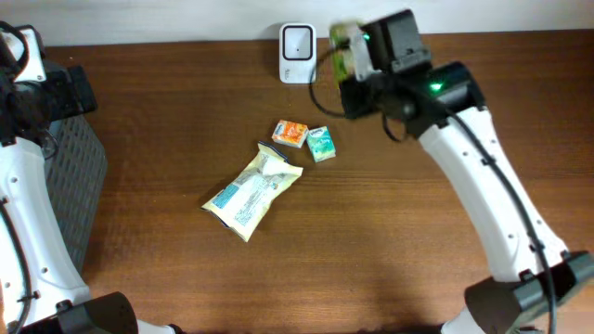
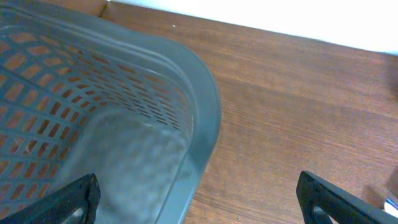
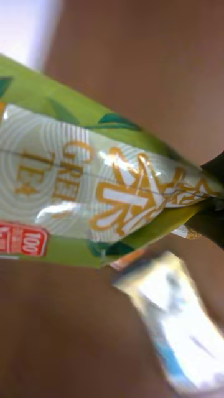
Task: Scan the item barcode
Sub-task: 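Carry the carton up to the white scanner and hold it there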
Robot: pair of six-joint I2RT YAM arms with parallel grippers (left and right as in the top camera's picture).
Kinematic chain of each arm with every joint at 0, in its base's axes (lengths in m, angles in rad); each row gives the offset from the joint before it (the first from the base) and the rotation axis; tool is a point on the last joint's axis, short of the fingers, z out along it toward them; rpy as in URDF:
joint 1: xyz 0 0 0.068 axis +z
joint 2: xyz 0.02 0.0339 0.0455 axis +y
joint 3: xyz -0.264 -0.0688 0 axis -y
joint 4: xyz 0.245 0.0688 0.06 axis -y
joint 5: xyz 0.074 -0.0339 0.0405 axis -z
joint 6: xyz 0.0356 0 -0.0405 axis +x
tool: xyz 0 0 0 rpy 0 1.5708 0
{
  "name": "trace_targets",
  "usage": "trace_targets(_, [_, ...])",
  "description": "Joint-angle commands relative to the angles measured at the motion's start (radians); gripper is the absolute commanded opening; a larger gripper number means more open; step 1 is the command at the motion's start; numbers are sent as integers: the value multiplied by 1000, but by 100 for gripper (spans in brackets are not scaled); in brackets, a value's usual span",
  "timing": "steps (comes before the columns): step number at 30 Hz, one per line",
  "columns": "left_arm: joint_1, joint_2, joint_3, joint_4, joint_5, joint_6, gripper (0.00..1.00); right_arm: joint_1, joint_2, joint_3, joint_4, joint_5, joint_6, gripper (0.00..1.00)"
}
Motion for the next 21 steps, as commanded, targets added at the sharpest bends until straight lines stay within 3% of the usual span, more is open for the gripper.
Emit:
trace_targets(1, [4,-18,6,1,-4,16,99,71,138,25,191,371,-150,4])
trace_targets(7, [4,-18,6,1,-4,16,99,123,390,25,625,767,-525,4])
trace_targets(9, [4,-18,6,1,-4,16,99,123,449,25,746,815,-634,4])
trace_targets(16, [4,-18,6,1,-4,16,99,91,632,25,1158,811,-1117,4])
trace_targets(19, [4,-18,6,1,-4,16,99,80,668,25,1195,785,-1246,4])
trace_targets(21, [4,-18,6,1,-4,16,99,75,675,25,1195,770,-1248,4])
